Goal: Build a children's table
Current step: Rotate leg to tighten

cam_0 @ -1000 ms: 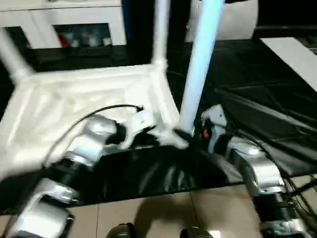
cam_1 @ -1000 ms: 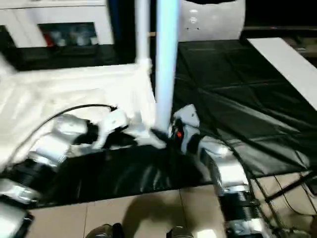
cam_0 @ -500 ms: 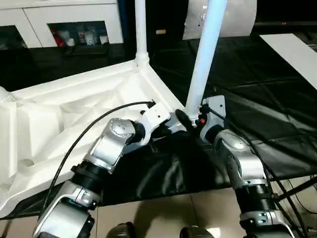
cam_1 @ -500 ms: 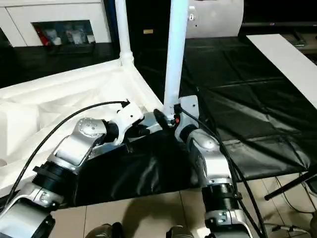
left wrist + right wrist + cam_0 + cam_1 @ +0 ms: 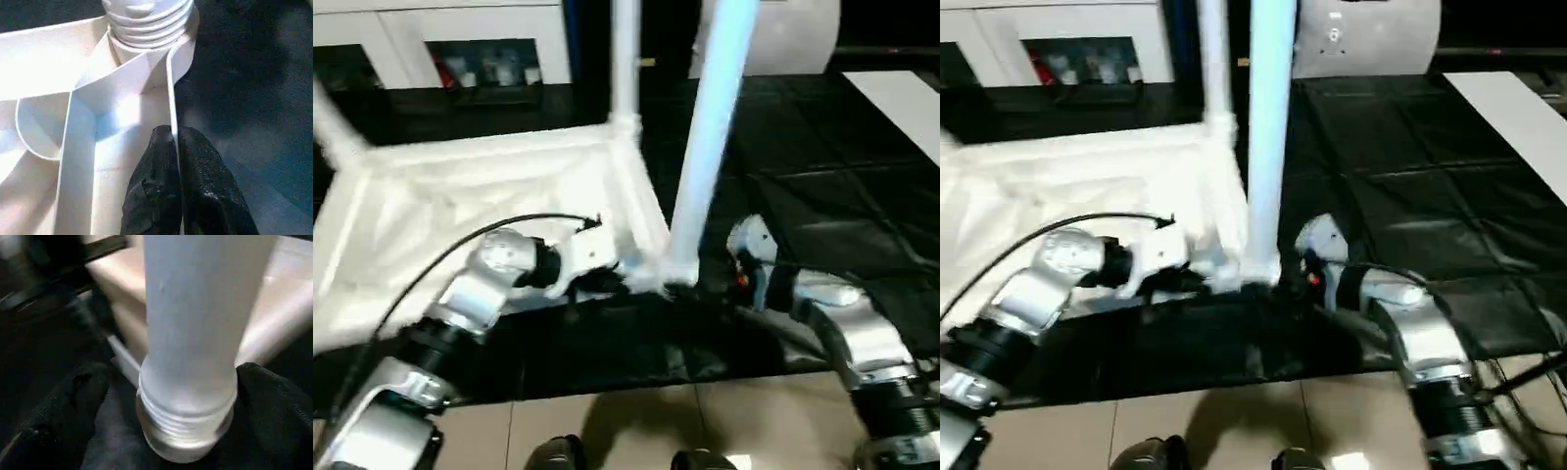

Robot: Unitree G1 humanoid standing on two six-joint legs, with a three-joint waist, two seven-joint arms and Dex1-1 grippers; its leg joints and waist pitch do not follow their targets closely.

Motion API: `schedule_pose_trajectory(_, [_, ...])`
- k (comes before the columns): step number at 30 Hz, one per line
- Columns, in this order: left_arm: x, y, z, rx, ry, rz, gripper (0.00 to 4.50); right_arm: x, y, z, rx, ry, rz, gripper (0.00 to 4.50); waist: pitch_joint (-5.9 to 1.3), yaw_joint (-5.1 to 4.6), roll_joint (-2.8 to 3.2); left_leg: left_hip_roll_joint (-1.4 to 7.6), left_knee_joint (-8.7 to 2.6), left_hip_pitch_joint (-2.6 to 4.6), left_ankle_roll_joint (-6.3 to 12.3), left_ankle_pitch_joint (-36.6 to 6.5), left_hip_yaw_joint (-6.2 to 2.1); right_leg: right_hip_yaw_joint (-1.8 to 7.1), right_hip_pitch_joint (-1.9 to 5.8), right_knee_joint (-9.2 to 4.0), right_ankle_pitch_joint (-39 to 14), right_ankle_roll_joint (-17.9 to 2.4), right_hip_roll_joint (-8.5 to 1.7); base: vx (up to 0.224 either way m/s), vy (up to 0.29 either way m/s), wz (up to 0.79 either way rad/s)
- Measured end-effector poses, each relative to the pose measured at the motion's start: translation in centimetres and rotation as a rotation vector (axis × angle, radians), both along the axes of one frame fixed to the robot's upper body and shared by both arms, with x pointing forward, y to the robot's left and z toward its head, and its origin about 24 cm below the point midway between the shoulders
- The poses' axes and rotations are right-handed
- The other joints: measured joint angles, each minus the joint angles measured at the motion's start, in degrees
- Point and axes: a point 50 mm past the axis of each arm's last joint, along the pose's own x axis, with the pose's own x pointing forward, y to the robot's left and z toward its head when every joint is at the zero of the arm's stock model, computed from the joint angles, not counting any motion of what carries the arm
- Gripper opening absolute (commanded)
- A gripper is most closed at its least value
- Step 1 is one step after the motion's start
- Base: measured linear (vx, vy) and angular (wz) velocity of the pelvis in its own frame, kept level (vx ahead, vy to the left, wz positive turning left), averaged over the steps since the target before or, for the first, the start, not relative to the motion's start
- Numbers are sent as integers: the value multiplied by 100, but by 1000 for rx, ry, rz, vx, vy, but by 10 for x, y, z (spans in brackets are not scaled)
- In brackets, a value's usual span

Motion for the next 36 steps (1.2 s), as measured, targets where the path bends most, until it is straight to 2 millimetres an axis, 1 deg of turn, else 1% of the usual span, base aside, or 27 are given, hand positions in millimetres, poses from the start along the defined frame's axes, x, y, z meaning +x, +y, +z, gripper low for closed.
schedule_pose_trajectory(2, [-2, 0, 0, 11, 17, -56, 0, -3, 2, 0, -16, -1, 74, 448, 0, 25, 0, -1, 11, 1, 3, -2, 1, 0, 5, 4, 0, 0, -3, 0, 0, 0])
schedule_pose_trajectory(4, [-5, 1, -1, 17, 35, -103, 0, -6, 3, 0, -28, 0, 128, 448, 0, 27, 0, -1, 18, 1, 5, -3, 1, 0, 8, 7, 3, -4, -4, 0, 0, 0])
schedule_pose_trajectory(5, [-6, 1, -1, 18, 45, -125, 0, -6, 3, 0, -36, -1, 150, 423, -1, 27, -1, -1, 24, 2, 5, -3, 1, 0, 10, 11, 4, -5, -4, 0, 0, 0])
schedule_pose_trajectory(7, [-7, 2, -1, 24, 50, -152, 0, -6, 2, 0, -47, 5, 175, 423, -1, 23, -1, 0, 33, 3, 6, -3, 1, 1, 11, 19, 5, -8, -5, 0, 0, 0])
schedule_pose_trajectory(10, [-7, 2, -1, 40, 47, -190, 0, -4, 4, 1, -58, 18, 216, 385, -1, 23, -1, 1, 37, 9, 6, -3, 0, 0, 16, 23, 12, -16, -5, 0, 0, 0])
schedule_pose_trajectory(11, [-7, 3, -1, 43, 47, -198, 0, -4, 4, 0, -59, 24, 231, 385, -1, 24, -2, 1, 39, 12, 6, -3, 0, 0, 19, 23, 13, -17, -5, 0, 0, 0])
schedule_pose_trajectory(14, [-7, 3, -1, 43, 46, -206, 0, -5, 5, 0, -60, 28, 252, 355, -2, 20, -3, 1, 46, 15, 6, -3, 0, 1, 24, 23, 13, -18, -5, 0, 0, 0])
schedule_pose_trajectory(15, [-7, 4, -2, 43, 47, -206, 0, -5, 5, 0, -60, 25, 259, 355, -2, 19, -3, 1, 46, 15, 6, -3, 0, 1, 24, 23, 13, -18, -5, 0, 0, 0])
schedule_pose_trajectory(17, [-7, 4, -2, 42, 42, -212, 0, -5, 5, -1, -60, 27, 267, 329, -2, 19, -4, 2, 46, 15, 7, -3, 0, 0, 24, 23, 13, -18, -5, 0, 0, 0])
schedule_pose_trajectory(18, [-7, 4, -2, 42, 41, -213, 0, -5, 6, -1, -61, 30, 275, 329, -2, 19, -4, 3, 46, 15, 7, -3, 0, 0, 24, 23, 13, -18, -4, 0, 0, 0])
schedule_pose_trajectory(19, [-7, 4, -2, 41, 40, -214, 0, -5, 6, -2, -61, 34, 280, 310, -2, 19, -4, 3, 46, 15, 7, -3, 0, 0, 24, 24, 13, -18, -4, 0, 0, 0])
schedule_pose_trajectory(20, [-7, 4, -2, 41, 39, -215, 0, -5, 6, -2, -59, 35, 282, 310, -2, 21, -4, 4, 47, 15, 7, -3, 0, -1, 24, 25, 13, -18, -4, 0, 0, 0])
schedule_pose_trajectory(21, [-7, 4, -2, 39, 39, -215, 0, -5, 6, -2, -59, 33, 283, 291, -2, 21, -4, 4, 47, 15, 7, -3, 0, -1, 24, 25, 13, -18, -4, 0, 0, 0])
schedule_pose_trajectory(27, [-6, 5, -2, 37, 48, -205, 0, -6, 7, -4, -39, 39, 274, 272, -3, 19, -4, 6, 52, 16, 7, -3, 0, -1, 24, 31, 13, -18, -3, 0, 0, 0])
schedule_pose_trajectory(28, [-6, 5, -2, 31, 58, -187, 0, -6, 11, -6, -19, 44, 258, 272, -3, 20, -4, 6, 52, 19, 7, -3, 0, 0, 24, 32, 13, -18, -3, 0, 0, 0])
schedule_pose_trajectory(30, [-6, 4, -3, 6, 79, -101, 0, -7, 15, -10, 20, 62, 173, 270, -3, -7, -5, 7, 56, 26, 7, -3, 1, 2, 26, 40, 14, -19, -2, 0, 0, 0])
schedule_pose_trajectory(32, [-2, 5, -3, -8, 86, -6, 0, -3, 19, -12, 51, 61, 57, 269, -3, -35, -5, 7, 71, 30, 6, -3, 0, 6, 24, 61, 14, -19, -3, 0, 0, 0])
schedule_pose_trajectory(34, [2, 3, -4, -23, 85, 83, 0, 3, 24, -14, 76, 64, -68, 269, -3, -103, -5, 6, 76, 36, 6, -2, 0, 9, 23, 67, 15, -21, -4, 0, 0, 0])
schedule_pose_trajectory(35, [4, -2, -5, -35, 78, 143, 0, 8, 27, -15, 95, 66, -168, 269, -3, -159, -6, 6, 78, 37, 5, -2, 0, 10, 21, 66, 15, -21, -5, 0, 0, 0])
schedule_pose_trajectory(36, [6, -6, -5, -44, 76, 178, 0, 10, 27, -16, 106, 68, -231, 269, -4, -187, -6, 5, 78, 38, 5, -2, 1, 11, 20, 65, 15, -21, -6, 0, 0, 0])
